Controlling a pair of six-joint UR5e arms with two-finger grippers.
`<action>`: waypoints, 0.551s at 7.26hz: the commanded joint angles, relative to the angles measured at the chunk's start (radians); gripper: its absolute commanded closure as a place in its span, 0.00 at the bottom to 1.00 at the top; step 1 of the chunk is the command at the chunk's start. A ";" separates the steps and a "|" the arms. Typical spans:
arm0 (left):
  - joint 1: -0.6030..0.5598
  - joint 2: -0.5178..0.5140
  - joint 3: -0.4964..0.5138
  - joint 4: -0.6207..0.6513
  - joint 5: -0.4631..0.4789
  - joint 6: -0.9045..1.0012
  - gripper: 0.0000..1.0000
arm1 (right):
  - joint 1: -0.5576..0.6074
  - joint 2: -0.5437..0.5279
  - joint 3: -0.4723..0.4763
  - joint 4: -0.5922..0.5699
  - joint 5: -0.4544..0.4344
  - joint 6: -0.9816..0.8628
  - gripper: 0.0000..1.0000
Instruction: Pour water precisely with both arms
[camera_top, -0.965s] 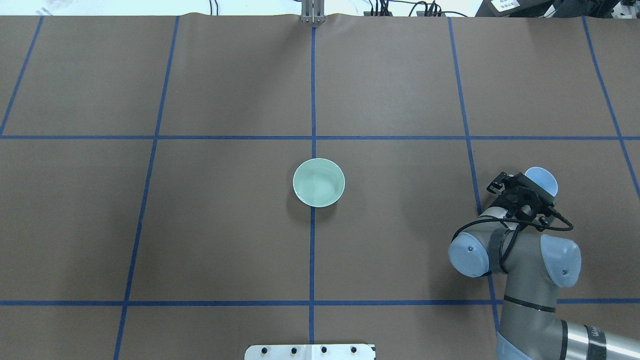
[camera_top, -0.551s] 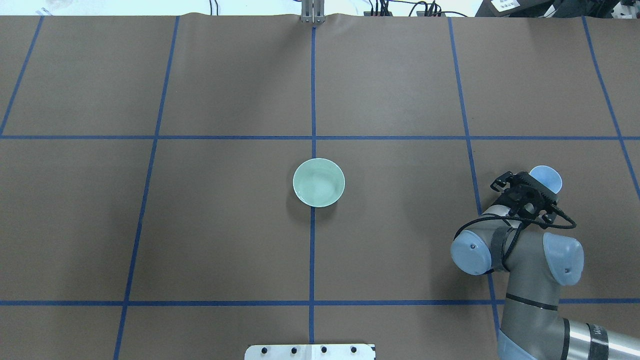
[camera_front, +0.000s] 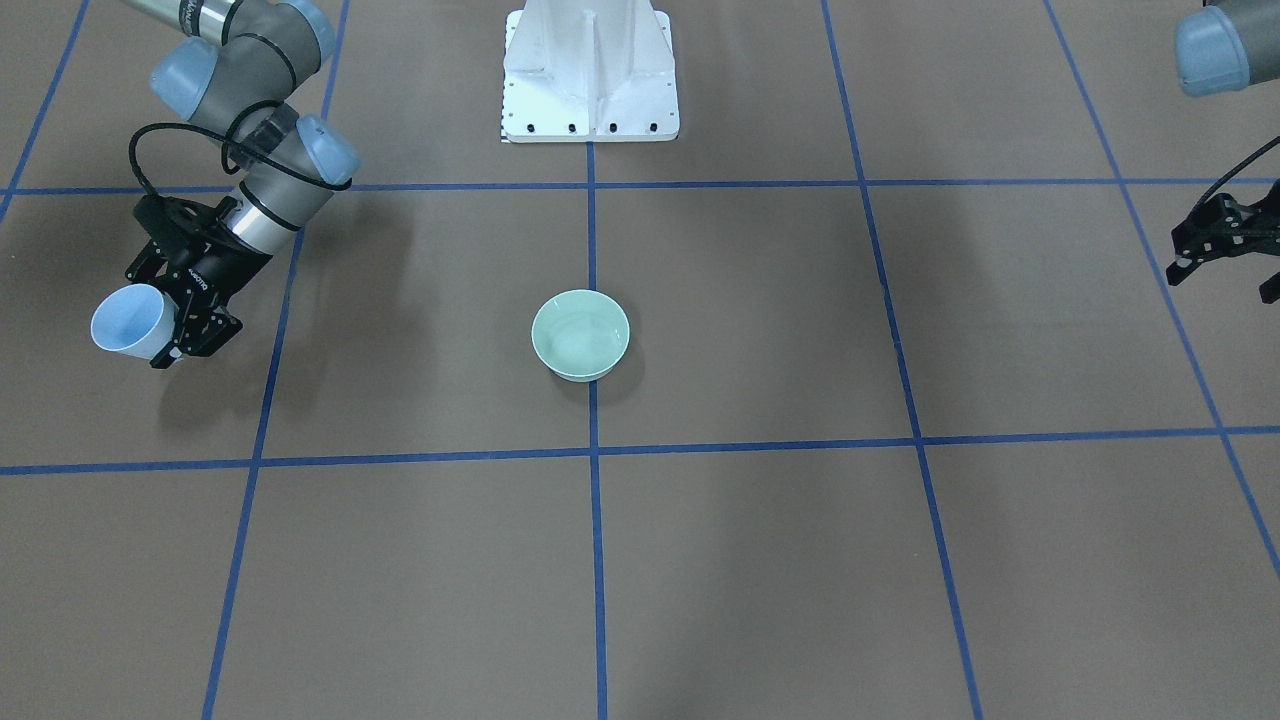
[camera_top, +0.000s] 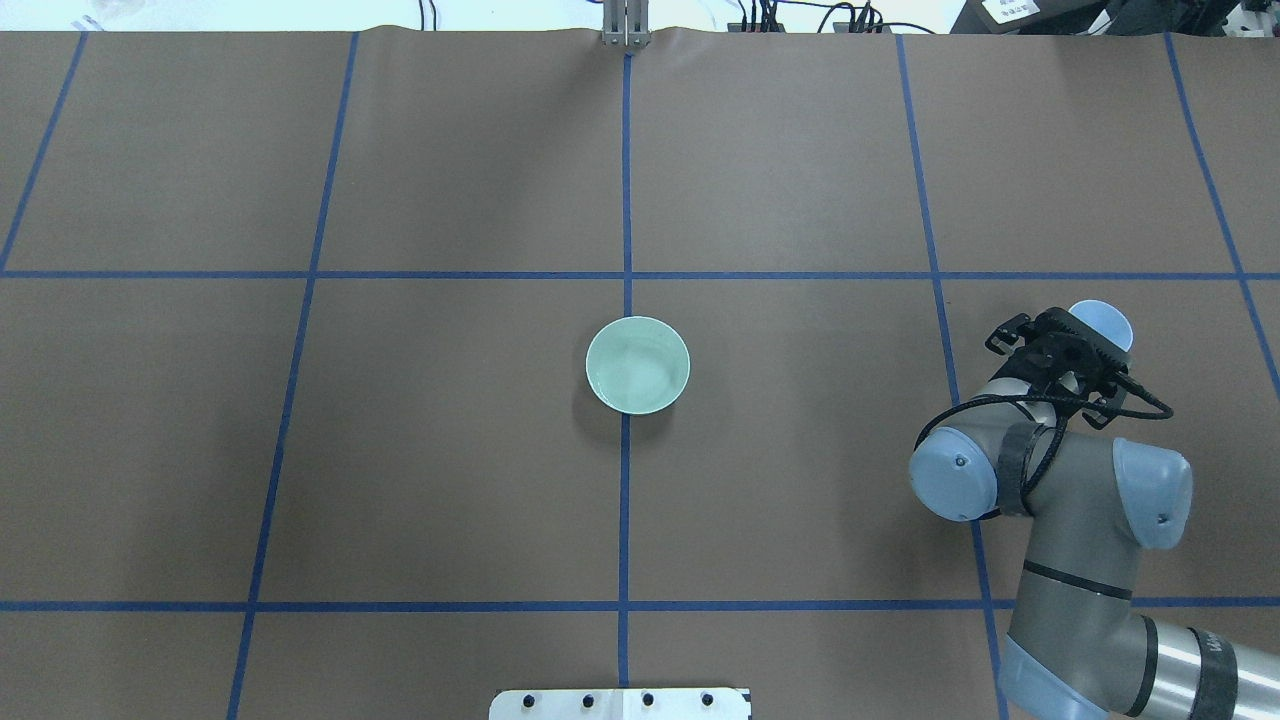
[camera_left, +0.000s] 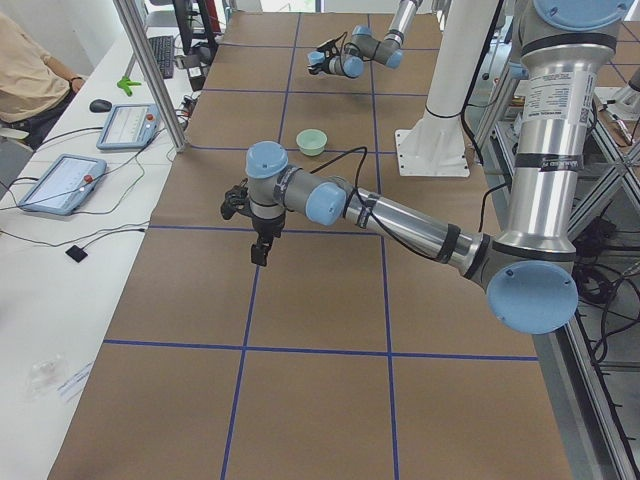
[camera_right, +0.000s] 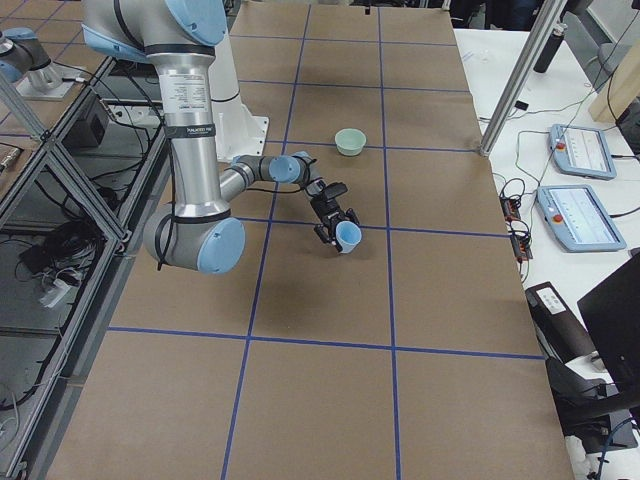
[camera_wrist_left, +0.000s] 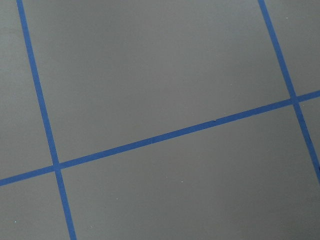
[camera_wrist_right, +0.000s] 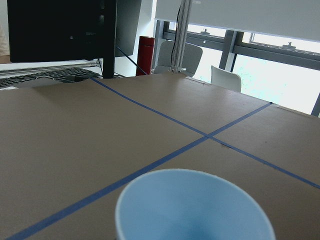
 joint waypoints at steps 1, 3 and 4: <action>0.000 0.000 0.000 0.000 0.000 -0.002 0.00 | 0.034 -0.005 0.081 0.001 0.007 -0.121 1.00; 0.002 -0.002 0.002 0.000 0.000 -0.003 0.00 | 0.043 -0.002 0.106 0.015 0.002 -0.175 1.00; 0.002 -0.003 0.003 0.000 0.000 -0.003 0.00 | 0.042 0.006 0.144 0.021 0.002 -0.225 1.00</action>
